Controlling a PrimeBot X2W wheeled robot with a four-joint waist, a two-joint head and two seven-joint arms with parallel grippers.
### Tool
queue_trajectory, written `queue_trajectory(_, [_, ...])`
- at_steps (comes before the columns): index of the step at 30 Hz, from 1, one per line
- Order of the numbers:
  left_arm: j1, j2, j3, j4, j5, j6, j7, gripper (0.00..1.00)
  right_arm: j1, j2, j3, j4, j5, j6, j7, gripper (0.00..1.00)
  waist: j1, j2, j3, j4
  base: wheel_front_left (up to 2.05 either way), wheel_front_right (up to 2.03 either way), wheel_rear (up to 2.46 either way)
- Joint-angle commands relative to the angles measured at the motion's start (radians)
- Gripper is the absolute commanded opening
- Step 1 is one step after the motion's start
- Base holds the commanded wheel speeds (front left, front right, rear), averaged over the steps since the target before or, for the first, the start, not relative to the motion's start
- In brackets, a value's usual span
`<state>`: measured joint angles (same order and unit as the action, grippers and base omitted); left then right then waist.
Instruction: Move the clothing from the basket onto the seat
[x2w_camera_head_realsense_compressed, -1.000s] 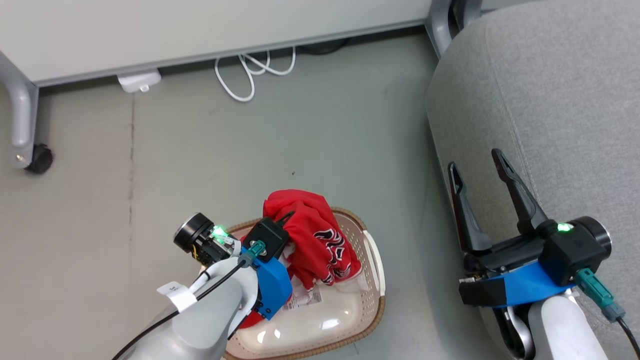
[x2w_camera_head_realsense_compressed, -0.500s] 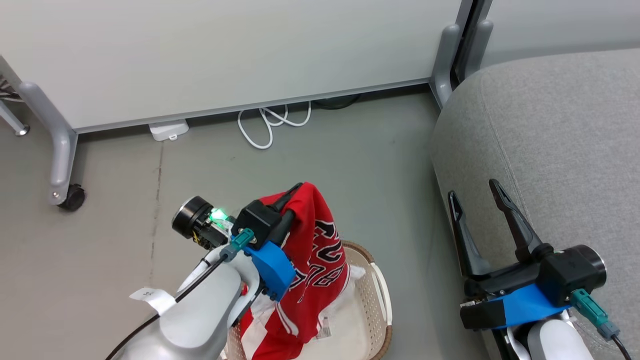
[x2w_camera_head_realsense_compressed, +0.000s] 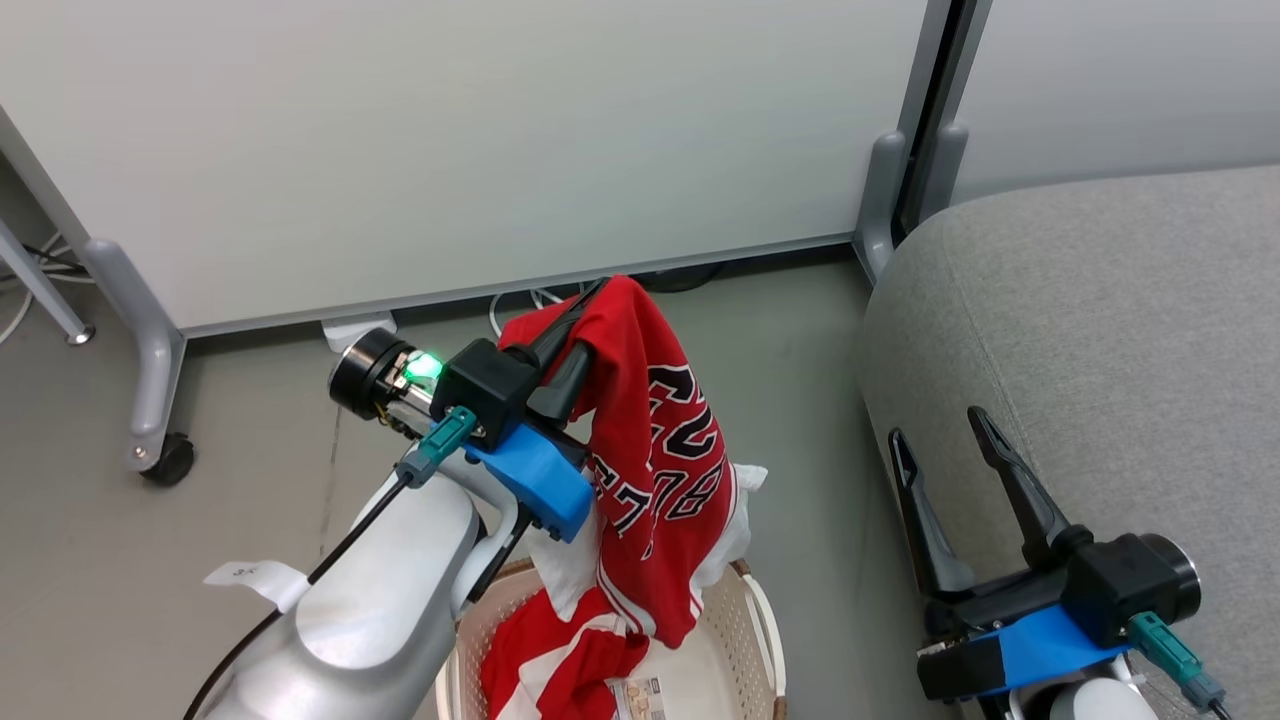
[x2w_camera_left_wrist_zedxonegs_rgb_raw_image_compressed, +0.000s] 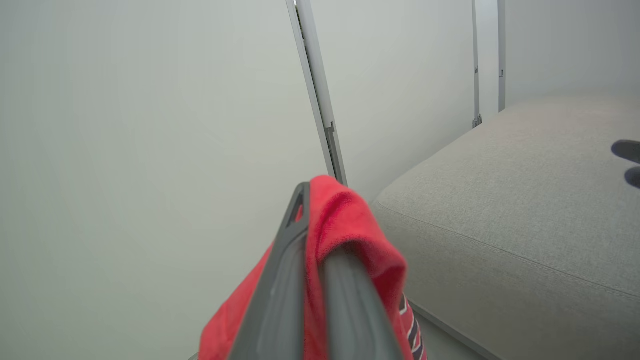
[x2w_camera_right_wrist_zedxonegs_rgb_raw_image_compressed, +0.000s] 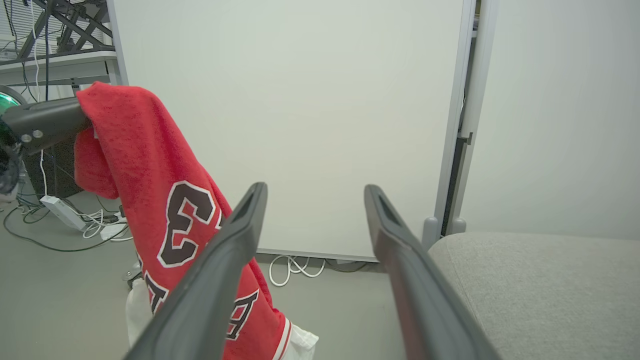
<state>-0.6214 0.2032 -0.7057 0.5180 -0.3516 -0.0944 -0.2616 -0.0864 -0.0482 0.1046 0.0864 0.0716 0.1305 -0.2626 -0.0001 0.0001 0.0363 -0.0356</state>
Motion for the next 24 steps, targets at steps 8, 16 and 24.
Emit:
queue_trajectory(8, [-0.063,-0.001,-0.002,-0.046,-0.013,-0.019,-0.003,0.00,0.043,-0.004,-0.007,-0.005,0.006,0.000,-0.003,1.00,0.0001,-0.0001,-0.043,-0.008,0.00,0.00,0.00])
queue_trajectory(16, [-0.078,0.004,-0.009,-0.093,-0.030,-0.021,0.024,0.00,0.056,-0.004,-0.018,-0.009,0.006,0.000,-0.003,1.00,0.0001,-0.0001,-0.051,0.003,0.00,0.00,0.00])
queue_trajectory(24, [-0.061,0.018,-0.014,-0.121,-0.039,-0.013,0.036,0.00,0.037,-0.004,-0.013,-0.018,0.005,0.000,-0.003,1.00,0.0001,-0.0001,-0.050,0.011,0.00,0.00,0.00])
